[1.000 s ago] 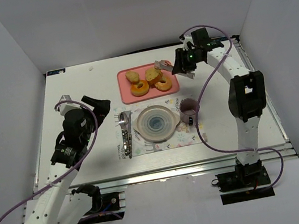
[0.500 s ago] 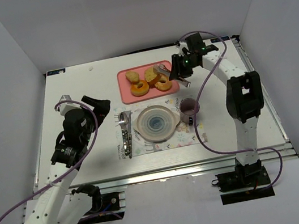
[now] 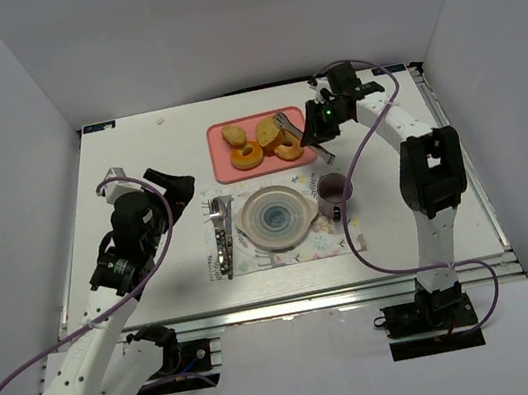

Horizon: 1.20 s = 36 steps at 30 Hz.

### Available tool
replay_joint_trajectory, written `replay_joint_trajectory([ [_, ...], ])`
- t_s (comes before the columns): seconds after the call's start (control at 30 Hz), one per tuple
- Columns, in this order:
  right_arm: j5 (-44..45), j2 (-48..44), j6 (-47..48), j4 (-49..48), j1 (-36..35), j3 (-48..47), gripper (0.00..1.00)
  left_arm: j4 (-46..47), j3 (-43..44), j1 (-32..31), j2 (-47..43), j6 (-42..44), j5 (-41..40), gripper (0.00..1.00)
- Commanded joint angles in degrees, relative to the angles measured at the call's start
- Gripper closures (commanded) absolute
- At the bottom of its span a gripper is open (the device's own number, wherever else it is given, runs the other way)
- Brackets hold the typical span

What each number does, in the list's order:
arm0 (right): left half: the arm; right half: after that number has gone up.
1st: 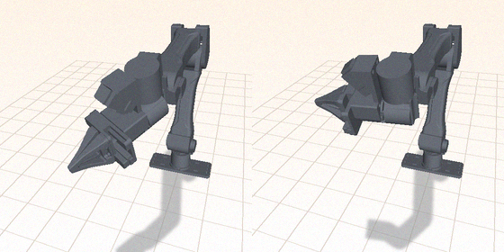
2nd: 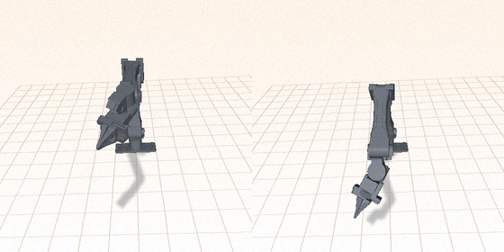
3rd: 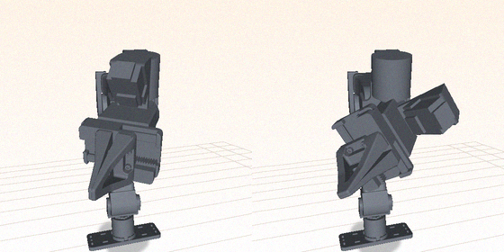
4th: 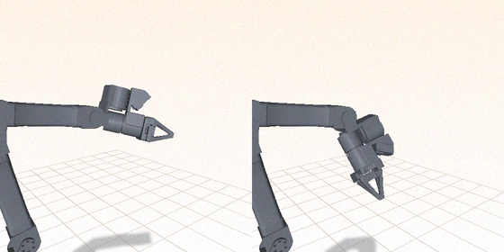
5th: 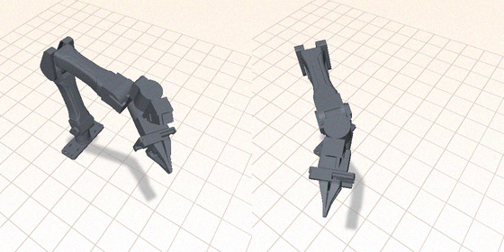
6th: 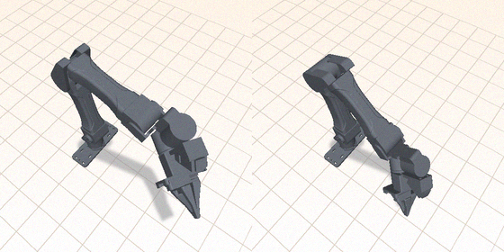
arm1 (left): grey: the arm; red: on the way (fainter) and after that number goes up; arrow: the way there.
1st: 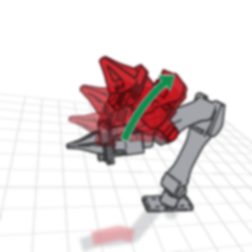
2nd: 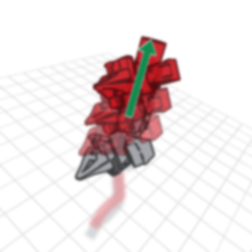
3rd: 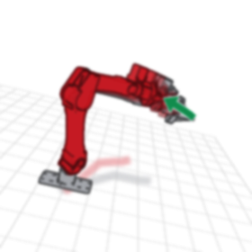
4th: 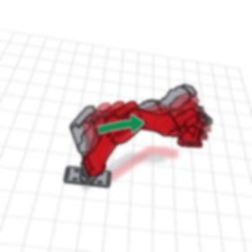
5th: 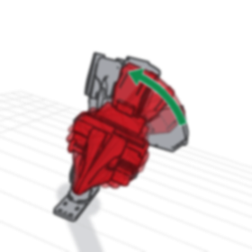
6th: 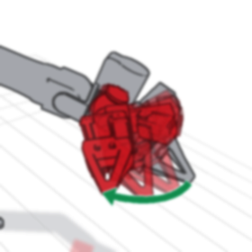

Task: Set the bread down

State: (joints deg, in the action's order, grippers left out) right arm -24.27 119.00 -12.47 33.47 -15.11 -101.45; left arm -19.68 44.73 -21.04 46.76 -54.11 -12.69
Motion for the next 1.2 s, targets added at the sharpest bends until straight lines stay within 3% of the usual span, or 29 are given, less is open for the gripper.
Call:
replay_joint_trajectory([
  [0.0,-2.4,-5.4,-0.6,-1.8,0.4,-0.7,0.82,0.3,1.0,0.1,-1.1,0.0,-0.5,0.02],
  [0.33,-11.5,-13.0,0.2,-1.5,2.5,1.0,0.85,0.4,0.5,0.1,-1.9,-0.4,-0.7,0.02],
  [0.43,-18.2,-17.1,3.3,1.8,2.5,6.9,0.86,0.6,0.7,0.1,-2.0,-0.2,-0.8,0.02],
  [0.6,-24.7,-25.1,16.7,9.6,1.6,23.3,0.87,1.7,0.6,0.1,-1.8,-0.1,-0.6,0.02],
  [0.7,-24.9,-30.6,21.8,10.7,0.1,31.4,0.88,2.1,0.6,0.1,-1.6,0.1,-0.2,0.02],
  [0.87,-20.9,-33.6,21.6,9.6,-2.4,36.8,0.86,2.7,-0.4,0.1,-1.8,0.1,0.7,0.02],
  [0.97,-17.9,-33.0,21.6,9.4,-2.8,37.2,0.73,3.0,-0.7,0.1,-2.1,0.1,0.7,0.02],
  [1.1,-16.5,-32.4,23.0,11.0,-3.1,35.4,0.44,2.9,-1.3,0.1,-3.3,0.0,0.3,0.02],
  [1.17,-16.5,-32.4,23.4,11.4,-3.1,34.7,0.42,2.9,-2.1,0.1,-4.2,-0.4,0.1,0.02],
])
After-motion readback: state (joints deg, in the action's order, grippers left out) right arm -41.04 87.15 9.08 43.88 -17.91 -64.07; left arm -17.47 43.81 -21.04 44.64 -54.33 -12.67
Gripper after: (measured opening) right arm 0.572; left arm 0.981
